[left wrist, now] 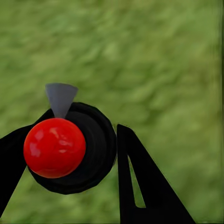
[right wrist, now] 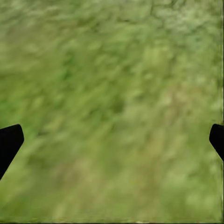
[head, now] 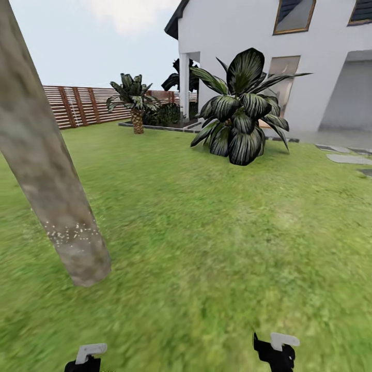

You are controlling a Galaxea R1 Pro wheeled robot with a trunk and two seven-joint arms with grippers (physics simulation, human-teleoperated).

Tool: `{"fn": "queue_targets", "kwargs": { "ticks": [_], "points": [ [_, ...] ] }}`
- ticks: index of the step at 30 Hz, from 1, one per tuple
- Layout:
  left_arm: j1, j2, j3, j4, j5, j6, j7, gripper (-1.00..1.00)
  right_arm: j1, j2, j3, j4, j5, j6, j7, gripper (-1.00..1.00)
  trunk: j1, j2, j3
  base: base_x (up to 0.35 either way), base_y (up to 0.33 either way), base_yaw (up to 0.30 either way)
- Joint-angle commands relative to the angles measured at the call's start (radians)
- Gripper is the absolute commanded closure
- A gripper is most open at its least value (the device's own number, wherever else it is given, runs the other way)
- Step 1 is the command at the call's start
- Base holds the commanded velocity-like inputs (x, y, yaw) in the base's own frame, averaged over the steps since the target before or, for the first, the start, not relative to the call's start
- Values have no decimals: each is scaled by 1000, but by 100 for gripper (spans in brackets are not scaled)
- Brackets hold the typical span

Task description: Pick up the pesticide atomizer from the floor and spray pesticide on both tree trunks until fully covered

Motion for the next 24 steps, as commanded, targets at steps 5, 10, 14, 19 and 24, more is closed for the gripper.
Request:
{"fn": "queue_targets", "kwargs": {
  "ticks": [5,10,14,19,24],
  "points": [
    [-1,0,8,0,-8,-3,-6,100,-1,2,-6,3,8,-3,-3,-100,-1,0,-1,-273,192,-300],
    [-1,1,7,-1,-10,-3,-2,100,3,6,-6,3,9,-3,-3,-100,-1,0,-1,-290,153,-300],
    [-1,1,6,-5,-10,-2,-2,100,5,7,-5,3,9,-3,-3,-100,-1,0,-1,-331,19,-300],
    [-1,2,6,-7,-12,-2,-1,100,6,7,-6,3,9,-3,-3,-100,-1,0,-1,-251,2,-300],
    [-1,3,4,-8,-11,-2,-12,100,7,7,-6,3,9,-3,-3,-100,-1,0,-1,-22,0,-300]
  ]
}}
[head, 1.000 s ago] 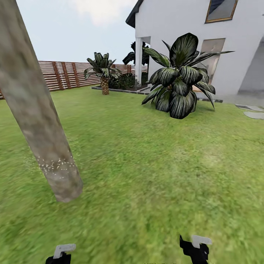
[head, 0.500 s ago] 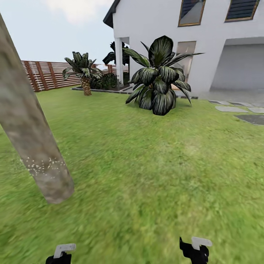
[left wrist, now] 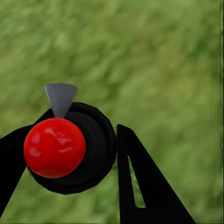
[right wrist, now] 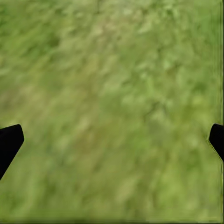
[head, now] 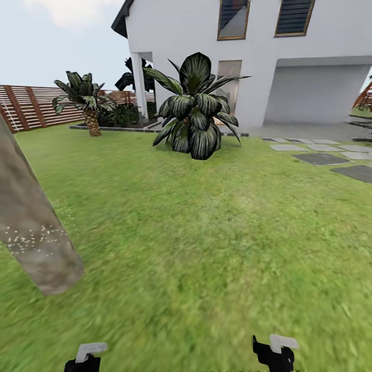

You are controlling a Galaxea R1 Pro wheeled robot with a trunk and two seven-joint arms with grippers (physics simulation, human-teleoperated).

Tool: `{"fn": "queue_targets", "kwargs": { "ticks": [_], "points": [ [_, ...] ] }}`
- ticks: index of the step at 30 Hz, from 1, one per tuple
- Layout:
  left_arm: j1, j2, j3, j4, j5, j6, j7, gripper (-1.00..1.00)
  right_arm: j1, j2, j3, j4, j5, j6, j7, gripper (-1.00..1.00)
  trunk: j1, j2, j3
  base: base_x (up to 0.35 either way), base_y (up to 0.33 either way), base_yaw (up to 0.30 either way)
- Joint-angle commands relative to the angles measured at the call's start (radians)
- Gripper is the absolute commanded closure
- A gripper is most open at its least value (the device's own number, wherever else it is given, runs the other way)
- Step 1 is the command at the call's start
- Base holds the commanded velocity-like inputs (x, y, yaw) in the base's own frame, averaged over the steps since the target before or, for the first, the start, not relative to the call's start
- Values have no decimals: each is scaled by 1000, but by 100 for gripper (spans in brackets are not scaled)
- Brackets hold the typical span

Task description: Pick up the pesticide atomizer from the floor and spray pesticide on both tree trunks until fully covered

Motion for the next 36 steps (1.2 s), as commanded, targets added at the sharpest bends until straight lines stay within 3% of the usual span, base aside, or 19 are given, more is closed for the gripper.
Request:
{"fn": "queue_targets", "kwargs": {
  "ticks": [1,22,36],
  "points": [
    [0,0,8,1,-6,-3,-6,100,-1,1,-6,1,8,-3,-3,-100,0,0,-1,-3,0,-300],
    [1,4,12,8,-4,-5,4,100,-1,1,-5,2,8,-3,-3,-100,0,0,-1,0,0,-300],
    [1,3,11,10,-9,-5,6,100,0,1,-4,3,8,-3,-3,-100,0,0,-1,-203,-183,-300]
  ]
}}
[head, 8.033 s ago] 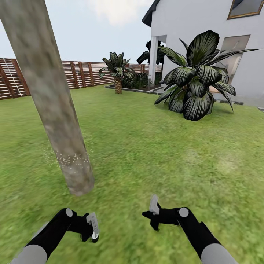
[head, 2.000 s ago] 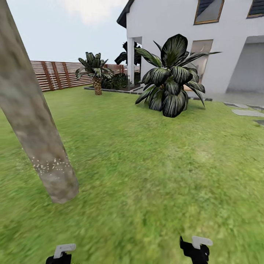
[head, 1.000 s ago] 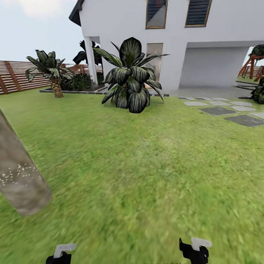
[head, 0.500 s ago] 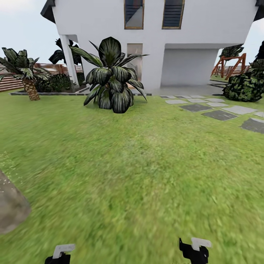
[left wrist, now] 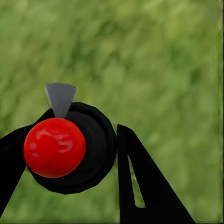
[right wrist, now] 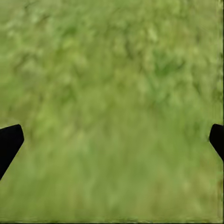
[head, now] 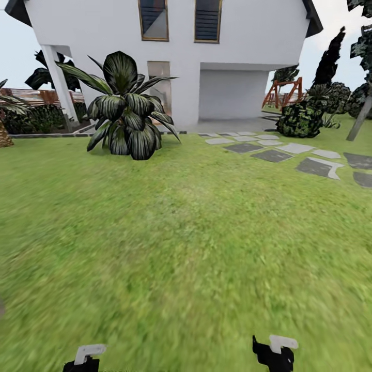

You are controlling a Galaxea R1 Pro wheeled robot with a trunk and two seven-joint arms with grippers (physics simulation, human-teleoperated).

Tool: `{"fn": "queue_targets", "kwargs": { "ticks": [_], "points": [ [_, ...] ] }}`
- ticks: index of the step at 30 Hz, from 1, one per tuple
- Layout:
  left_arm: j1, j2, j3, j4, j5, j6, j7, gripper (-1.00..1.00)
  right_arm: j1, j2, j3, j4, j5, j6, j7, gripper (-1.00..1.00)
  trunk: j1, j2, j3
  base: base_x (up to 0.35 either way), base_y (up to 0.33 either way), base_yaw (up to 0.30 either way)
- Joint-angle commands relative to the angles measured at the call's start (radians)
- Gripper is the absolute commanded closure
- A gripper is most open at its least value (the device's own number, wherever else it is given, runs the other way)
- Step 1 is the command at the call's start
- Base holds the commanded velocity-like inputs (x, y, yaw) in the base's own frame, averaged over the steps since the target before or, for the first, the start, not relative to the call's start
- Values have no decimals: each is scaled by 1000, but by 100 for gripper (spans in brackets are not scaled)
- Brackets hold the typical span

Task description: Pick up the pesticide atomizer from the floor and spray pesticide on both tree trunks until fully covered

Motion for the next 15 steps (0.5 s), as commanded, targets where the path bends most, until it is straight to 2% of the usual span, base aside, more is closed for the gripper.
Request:
{"fn": "queue_targets", "kwargs": {
  "ticks": [1,8,15],
  "points": [
    [0,0,9,0,-7,-3,-5,100,-1,0,-6,1,8,-3,-3,-100,-1,0,-1,-194,-223,-300],
    [0,0,9,0,-6,-3,-5,100,0,0,-6,1,8,-3,-3,-100,-1,0,-1,-140,-245,-300],
    [0,1,10,-1,-5,-3,-5,100,1,0,-6,1,8,-3,-2,-100,-1,0,-1,-24,-268,-300]
  ]
}}
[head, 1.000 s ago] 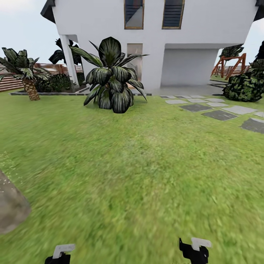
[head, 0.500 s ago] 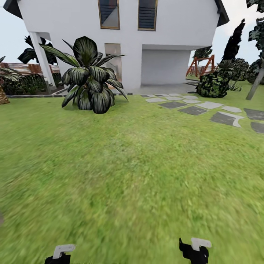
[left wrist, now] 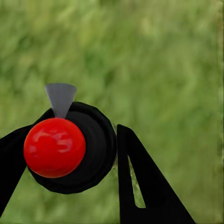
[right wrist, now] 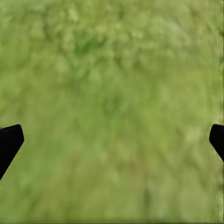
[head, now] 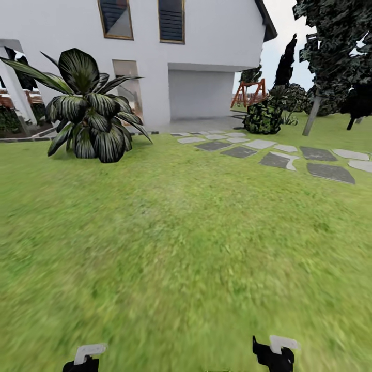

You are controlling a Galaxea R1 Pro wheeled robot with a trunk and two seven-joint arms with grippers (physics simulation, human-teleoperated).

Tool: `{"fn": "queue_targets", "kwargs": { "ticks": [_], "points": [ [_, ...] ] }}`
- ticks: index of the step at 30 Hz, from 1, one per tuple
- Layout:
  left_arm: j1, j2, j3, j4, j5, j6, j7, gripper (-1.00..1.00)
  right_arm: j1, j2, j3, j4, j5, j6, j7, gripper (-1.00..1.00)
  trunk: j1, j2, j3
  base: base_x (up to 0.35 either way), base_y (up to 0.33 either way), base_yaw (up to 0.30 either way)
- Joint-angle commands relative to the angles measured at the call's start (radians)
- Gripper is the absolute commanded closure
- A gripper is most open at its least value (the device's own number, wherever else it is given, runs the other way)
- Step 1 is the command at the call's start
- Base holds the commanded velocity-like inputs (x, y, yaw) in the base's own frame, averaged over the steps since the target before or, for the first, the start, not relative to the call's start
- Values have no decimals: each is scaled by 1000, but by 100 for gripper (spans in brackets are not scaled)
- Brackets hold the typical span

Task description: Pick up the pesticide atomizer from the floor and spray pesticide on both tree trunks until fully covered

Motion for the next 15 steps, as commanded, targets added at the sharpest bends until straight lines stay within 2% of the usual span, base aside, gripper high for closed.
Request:
{"fn": "queue_targets", "kwargs": {
  "ticks": [1,15],
  "points": [
    [-1,0,9,1,-7,-3,-5,100,-1,0,-6,1,8,-3,-3,-100,0,0,-1,-2,-272,-300],
    [-1,3,10,0,-6,-3,-4,100,0,0,-6,1,8,-3,-3,-100,0,0,-1,0,-274,-300]
  ]
}}
